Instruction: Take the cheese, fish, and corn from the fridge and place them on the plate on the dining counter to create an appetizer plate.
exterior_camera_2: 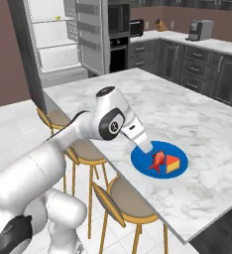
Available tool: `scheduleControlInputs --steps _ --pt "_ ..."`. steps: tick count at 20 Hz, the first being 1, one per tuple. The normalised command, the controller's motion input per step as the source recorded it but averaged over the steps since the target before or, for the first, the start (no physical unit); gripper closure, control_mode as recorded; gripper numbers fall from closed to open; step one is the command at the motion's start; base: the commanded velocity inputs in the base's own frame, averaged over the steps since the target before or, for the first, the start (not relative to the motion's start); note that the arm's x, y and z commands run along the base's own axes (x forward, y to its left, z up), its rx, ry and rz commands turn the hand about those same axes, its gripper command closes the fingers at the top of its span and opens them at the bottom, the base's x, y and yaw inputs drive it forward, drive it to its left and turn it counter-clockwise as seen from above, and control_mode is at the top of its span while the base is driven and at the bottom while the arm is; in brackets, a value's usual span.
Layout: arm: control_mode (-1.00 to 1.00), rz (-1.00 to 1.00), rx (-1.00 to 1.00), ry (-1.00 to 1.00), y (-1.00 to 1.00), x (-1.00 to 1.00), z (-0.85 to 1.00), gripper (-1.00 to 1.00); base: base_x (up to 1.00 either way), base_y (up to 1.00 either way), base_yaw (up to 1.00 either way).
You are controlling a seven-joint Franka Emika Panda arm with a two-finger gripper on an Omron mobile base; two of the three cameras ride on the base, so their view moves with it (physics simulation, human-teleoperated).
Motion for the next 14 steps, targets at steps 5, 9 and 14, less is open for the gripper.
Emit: scheduleControlInputs --steps 5,9,14 --pt "-1.00 -0.17 0.05 -0.16 1.00 -0.60 0.63 -1.00 0.00 0.00 0.00" --pt "-1.00 -0.03 0.11 -0.06 1.00 -0.57 0.71 -1.00 0.00 0.00 0.00" --pt "-1.00 0.16 0.07 0.00 0.54 -0.46 0.39 -1.00 0.00 0.00 0.00"
